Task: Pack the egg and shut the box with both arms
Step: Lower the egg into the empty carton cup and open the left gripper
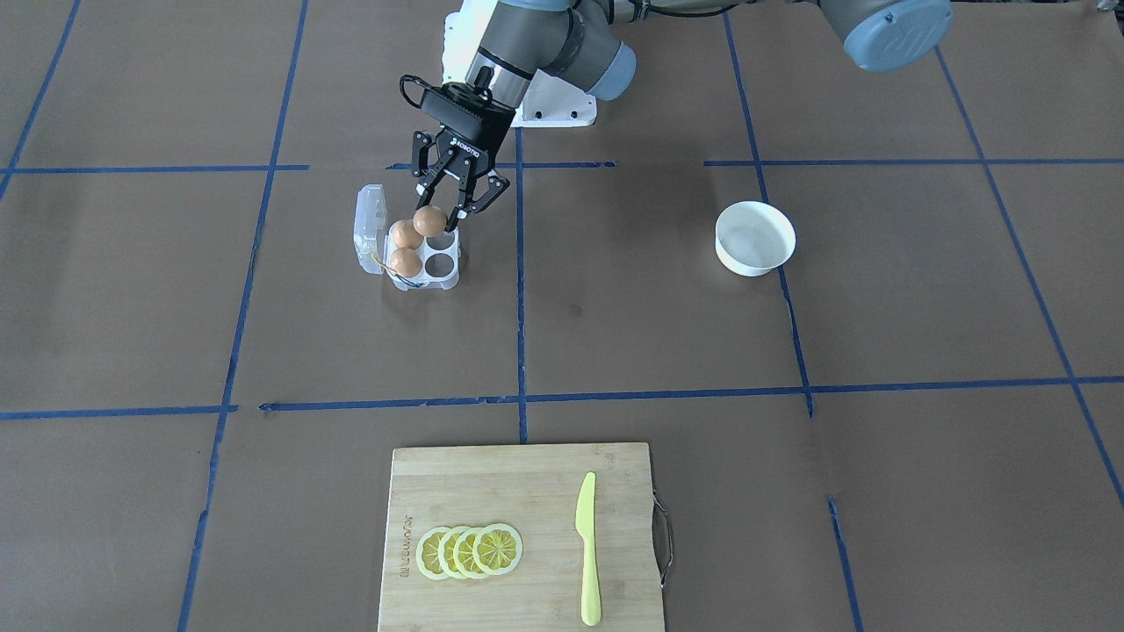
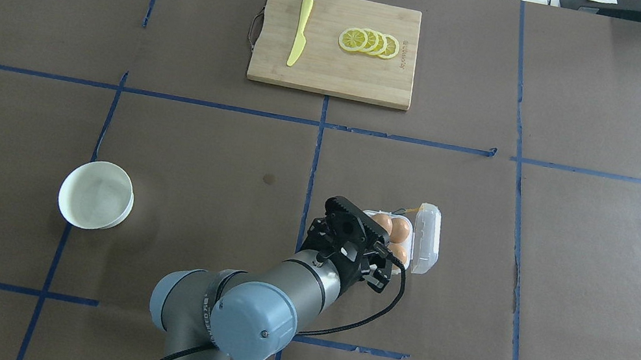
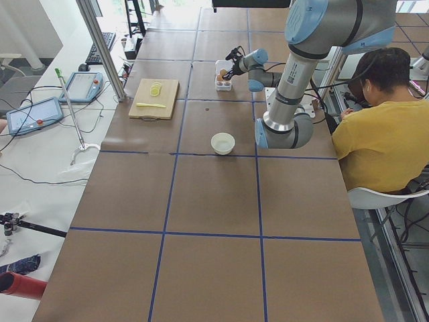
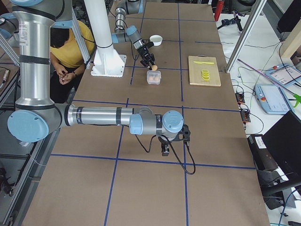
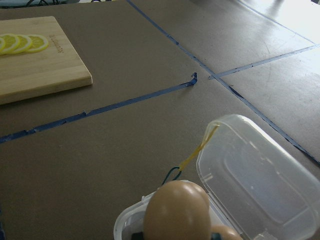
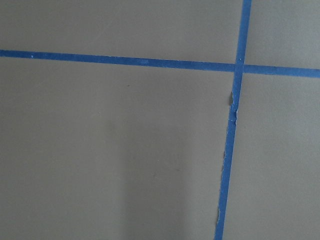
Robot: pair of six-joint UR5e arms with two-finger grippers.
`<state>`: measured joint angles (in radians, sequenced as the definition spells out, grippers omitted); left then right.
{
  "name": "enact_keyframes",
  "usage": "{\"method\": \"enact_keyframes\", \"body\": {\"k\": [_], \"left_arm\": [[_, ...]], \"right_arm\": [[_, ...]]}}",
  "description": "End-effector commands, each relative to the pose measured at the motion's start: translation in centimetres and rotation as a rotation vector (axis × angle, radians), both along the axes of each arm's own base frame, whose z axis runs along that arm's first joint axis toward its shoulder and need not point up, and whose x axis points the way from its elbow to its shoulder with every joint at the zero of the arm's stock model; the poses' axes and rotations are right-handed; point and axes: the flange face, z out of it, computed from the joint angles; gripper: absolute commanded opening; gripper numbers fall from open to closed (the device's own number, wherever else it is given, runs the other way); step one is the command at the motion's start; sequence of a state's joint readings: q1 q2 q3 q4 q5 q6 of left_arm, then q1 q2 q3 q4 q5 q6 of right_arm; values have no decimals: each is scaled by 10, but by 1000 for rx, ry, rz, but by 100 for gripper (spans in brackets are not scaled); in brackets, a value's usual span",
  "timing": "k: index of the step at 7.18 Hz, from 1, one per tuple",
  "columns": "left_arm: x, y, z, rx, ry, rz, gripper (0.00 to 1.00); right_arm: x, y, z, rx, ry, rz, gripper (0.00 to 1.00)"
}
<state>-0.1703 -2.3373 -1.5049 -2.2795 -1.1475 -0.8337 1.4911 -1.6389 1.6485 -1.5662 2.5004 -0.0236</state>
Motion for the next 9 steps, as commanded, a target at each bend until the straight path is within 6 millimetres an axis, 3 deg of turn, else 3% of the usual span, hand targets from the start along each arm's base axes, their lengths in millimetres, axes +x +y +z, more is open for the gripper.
{"method": "enact_keyframes", "body": {"k": [1,6,7,8,9], "left_arm": [[5,-1,6,0,-11,0,0],[11,-1,10,-1,-24,2,1],[11,-1,9,-1,-24,2,58],[10,-1,8,-1,-18,0,100],[10,-1,7,0,-15,0,100]], "right_arm": [[0,0,1,-2,0,0,100],[0,0,5,-9,1,-1,100],[1,0,5,-9,-1,1,100],[0,1,6,-14,-7,-1,100],[-1,0,6,-13,-8,-1,100]]}}
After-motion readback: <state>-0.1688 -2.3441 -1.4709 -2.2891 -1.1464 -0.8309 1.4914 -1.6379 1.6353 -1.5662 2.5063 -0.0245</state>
